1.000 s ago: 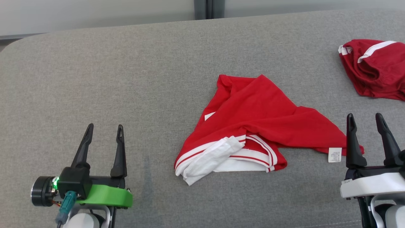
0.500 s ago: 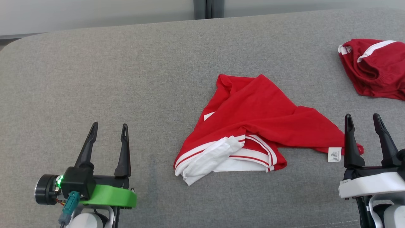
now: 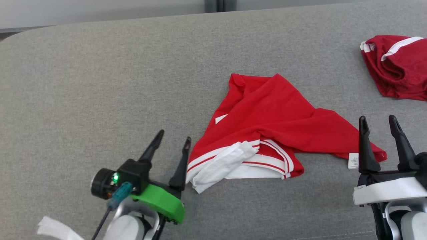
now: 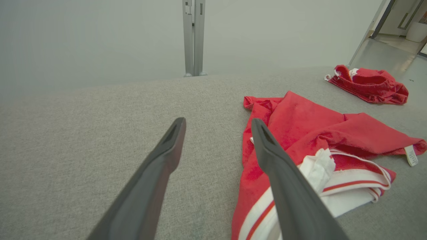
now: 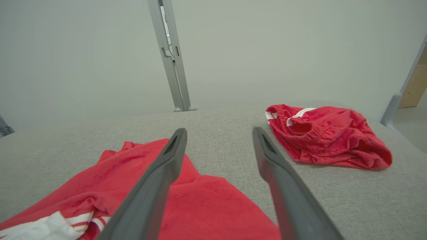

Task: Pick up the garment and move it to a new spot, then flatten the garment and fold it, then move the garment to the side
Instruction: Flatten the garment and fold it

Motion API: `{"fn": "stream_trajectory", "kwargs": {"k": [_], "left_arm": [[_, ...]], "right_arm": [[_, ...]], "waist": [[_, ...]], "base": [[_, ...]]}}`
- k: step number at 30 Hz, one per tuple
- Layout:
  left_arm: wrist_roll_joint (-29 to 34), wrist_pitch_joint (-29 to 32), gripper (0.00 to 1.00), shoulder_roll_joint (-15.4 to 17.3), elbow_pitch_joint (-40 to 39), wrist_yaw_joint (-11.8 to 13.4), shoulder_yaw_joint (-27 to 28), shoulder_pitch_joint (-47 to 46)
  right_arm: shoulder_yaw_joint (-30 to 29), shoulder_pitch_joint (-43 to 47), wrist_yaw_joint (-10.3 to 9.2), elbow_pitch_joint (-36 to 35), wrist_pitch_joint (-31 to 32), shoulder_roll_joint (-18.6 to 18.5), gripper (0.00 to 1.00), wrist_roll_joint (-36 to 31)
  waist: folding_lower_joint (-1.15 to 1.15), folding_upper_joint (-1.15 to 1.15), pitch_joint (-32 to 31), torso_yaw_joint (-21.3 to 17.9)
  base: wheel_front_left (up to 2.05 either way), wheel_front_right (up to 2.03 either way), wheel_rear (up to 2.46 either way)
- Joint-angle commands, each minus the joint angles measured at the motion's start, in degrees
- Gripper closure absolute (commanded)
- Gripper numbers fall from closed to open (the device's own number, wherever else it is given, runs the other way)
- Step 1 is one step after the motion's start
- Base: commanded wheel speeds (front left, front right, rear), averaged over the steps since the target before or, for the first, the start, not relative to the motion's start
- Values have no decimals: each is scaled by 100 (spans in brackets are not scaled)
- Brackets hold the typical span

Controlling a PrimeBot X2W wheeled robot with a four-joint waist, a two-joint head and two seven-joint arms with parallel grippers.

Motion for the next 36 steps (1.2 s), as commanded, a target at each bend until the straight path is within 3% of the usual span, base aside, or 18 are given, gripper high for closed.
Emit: {"fn": "stream_trajectory", "kwargs": {"k": [1, 4, 11, 12, 13, 14, 15, 19, 36], "left_arm": [[-58, 146, 0, -42, 134, -105, -102, -133], [-95, 464, 0, -123, 559, -268, -307, -366], [-267, 881, 0, -243, 1536, -391, -430, -738], [-291, 943, 12, -244, 1669, -411, -428, -793], [-343, 1002, 54, -249, 1803, -419, -410, -850], [-386, 1025, 86, -257, 1887, -427, -391, -887], [-409, 1059, 100, -260, 1979, -426, -386, -923], [-459, 1026, 100, -175, 2212, -435, -308, -1112], [-642, 533, 100, 512, 2680, 96, 610, -1771]], "right_arm": [[21, -72, -9, -14, -14, 7, 0, 19], [74, -138, -9, 13, -34, 10, 0, 39], [67, -178, -9, 111, -113, 45, 0, 99], [68, -193, -8, 129, -123, 49, 0, 114], [68, -208, -8, 155, -133, 54, 0, 131], [69, -217, -9, 168, -151, 56, 0, 140], [63, -224, -8, 181, -167, 56, 0, 149], [33, -255, -9, 215, -212, 71, 0, 172], [-214, -336, -9, 289, -284, 103, 0, 185]], "waist": [[0, 0, 86, -30], [0, 0, 177, -106], [0, 0, 320, -281], [0, 0, 342, -313], [0, 0, 353, -337], [0, 0, 364, -355], [0, 0, 373, -370], [0, 0, 410, -437], [0, 0, 438, -492]], "base": [[0, 0, 0], [0, 0, 0], [0, 0, 0], [0, 0, 0], [0, 0, 0], [0, 0, 0], [0, 0, 0], [0, 0, 0], [0, 0, 0]]}}
